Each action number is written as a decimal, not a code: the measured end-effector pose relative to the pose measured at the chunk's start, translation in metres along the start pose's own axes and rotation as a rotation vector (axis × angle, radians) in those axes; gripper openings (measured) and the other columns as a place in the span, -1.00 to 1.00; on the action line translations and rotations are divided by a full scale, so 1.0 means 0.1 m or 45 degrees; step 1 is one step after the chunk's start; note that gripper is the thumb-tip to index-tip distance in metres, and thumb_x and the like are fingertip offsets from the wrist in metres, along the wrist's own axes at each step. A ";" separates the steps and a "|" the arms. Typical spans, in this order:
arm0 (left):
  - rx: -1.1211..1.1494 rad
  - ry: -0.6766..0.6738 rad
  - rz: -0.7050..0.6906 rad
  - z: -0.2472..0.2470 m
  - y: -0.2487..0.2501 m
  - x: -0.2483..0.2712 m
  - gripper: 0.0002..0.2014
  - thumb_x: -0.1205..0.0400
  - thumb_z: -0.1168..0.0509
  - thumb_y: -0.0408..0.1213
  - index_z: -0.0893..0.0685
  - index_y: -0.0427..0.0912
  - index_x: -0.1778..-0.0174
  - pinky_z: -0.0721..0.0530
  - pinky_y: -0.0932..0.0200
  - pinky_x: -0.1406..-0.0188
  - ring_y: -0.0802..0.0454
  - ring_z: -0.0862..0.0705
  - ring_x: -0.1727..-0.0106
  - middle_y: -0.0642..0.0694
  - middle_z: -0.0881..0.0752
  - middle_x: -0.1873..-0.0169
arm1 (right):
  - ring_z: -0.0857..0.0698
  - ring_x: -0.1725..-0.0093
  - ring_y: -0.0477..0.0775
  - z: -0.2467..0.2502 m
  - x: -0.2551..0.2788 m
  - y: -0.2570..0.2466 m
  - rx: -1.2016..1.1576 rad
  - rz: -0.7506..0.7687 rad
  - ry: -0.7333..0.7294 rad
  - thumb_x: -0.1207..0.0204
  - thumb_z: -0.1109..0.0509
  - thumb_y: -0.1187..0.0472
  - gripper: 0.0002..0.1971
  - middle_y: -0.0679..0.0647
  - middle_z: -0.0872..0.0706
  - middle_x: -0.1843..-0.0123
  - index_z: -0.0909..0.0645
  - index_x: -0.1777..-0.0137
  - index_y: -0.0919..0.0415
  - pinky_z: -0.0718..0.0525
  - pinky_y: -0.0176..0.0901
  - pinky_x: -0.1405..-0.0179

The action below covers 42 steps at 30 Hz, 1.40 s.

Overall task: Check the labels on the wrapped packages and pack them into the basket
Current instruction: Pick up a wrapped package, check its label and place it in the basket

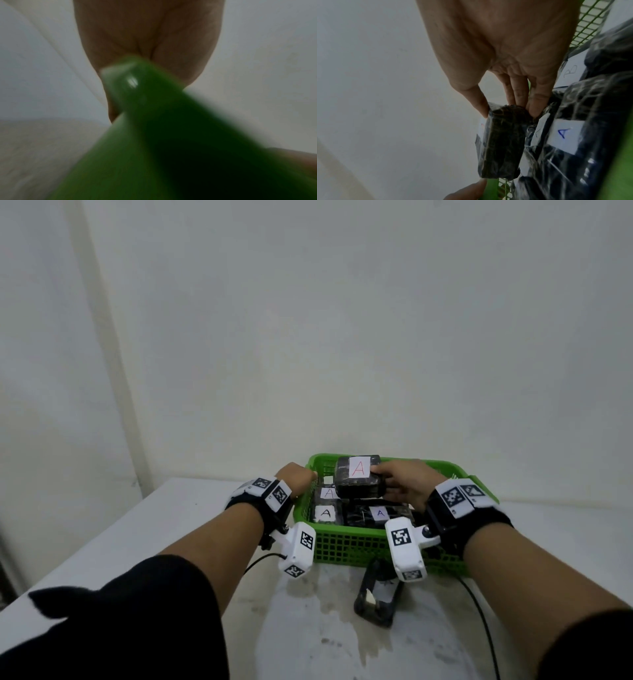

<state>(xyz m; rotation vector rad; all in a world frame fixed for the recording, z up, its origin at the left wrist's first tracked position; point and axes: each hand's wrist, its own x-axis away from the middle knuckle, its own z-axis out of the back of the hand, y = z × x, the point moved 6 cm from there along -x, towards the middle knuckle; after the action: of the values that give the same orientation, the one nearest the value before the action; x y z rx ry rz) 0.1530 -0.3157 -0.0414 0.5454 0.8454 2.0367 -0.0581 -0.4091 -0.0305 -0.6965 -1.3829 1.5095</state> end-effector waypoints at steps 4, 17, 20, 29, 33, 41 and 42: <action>-0.168 -0.059 -0.036 -0.06 0.01 -0.01 -0.66 -0.83 -0.04 -0.34 -0.49 -0.25 0.28 -0.47 0.20 0.30 0.02 -0.55 0.24 -0.05 -0.40 0.35 | -0.72 0.22 0.12 -0.11 -0.21 -0.09 0.069 -0.022 -0.021 -0.63 -0.50 0.30 -0.91 0.21 -0.72 0.11 -0.64 0.02 0.28 -0.72 -0.14 0.31; -0.346 -0.089 -0.120 -0.15 0.03 -0.12 -0.64 -0.83 0.05 -0.47 -0.54 -0.52 -0.41 -0.52 0.05 -0.31 -0.33 -0.60 -0.40 -0.47 -0.58 -0.39 | -0.74 0.25 0.13 -0.49 -0.40 -0.18 0.232 -0.048 0.000 -0.61 -0.56 0.26 -0.70 0.18 -0.72 0.15 -0.71 -0.25 0.41 -0.77 -0.10 0.52; -0.248 -0.103 -0.048 -0.17 0.00 -0.12 -0.62 -0.84 0.02 -0.38 -0.55 -0.53 -0.42 -0.52 0.01 -0.36 -0.34 -0.58 -0.44 -0.46 -0.60 -0.40 | -0.68 0.38 0.19 -0.54 -0.29 -0.22 0.342 -0.102 -0.008 -0.58 -0.62 0.24 -0.80 0.22 -0.70 0.28 -0.69 0.16 0.32 -0.70 -0.11 0.50; -0.326 -0.096 -0.146 -0.19 0.01 -0.15 -0.61 -0.83 -0.01 -0.35 -0.57 -0.53 -0.40 -0.45 0.33 0.32 -0.36 -0.59 -0.43 -0.46 -0.61 -0.38 | -0.67 0.57 0.16 -0.55 -0.38 -0.26 0.325 -0.101 0.117 -0.54 -0.65 0.31 -0.74 0.23 -0.68 0.37 -0.65 0.28 0.37 -0.66 -0.17 0.60; -0.271 -0.150 -0.140 -0.20 0.00 -0.14 -0.63 -0.83 0.03 -0.43 -0.58 -0.59 -0.34 -0.59 0.02 -0.21 -0.37 -0.60 -0.39 -0.49 -0.60 -0.36 | -0.70 0.46 0.15 -0.57 -0.39 -0.32 0.397 -0.077 0.123 -0.50 -0.69 0.22 -0.75 0.21 -0.72 0.31 -0.70 0.12 0.36 -0.51 -0.29 0.75; -0.217 -0.122 -0.171 -0.18 -0.02 -0.16 -0.64 -0.83 0.05 -0.48 -0.61 -0.53 -0.34 -0.54 -0.01 -0.34 -0.34 -0.61 -0.36 -0.48 -0.62 -0.33 | -0.78 0.41 0.21 -0.65 -0.37 -0.28 0.392 -0.113 0.038 -0.32 -0.81 0.20 -0.52 0.26 -0.83 0.22 -0.77 -0.13 0.45 -0.70 -0.15 0.56; -0.188 -0.116 -0.156 -0.18 -0.02 -0.17 -0.64 -0.83 0.04 -0.48 -0.60 -0.53 -0.34 -0.53 -0.01 -0.33 -0.35 -0.61 -0.36 -0.48 -0.62 -0.33 | -0.80 0.40 0.21 -0.67 -0.37 -0.28 0.393 -0.117 0.055 -0.29 -0.83 0.17 -0.50 0.26 -0.84 0.23 -0.77 -0.12 0.44 -0.74 -0.12 0.55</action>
<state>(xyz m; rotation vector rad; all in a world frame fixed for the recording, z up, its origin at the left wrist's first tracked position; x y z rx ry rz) 0.1517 -0.3354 -0.0560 0.4880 0.6527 1.9288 0.0226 -0.4165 -0.0234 -0.4637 -1.1024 1.5802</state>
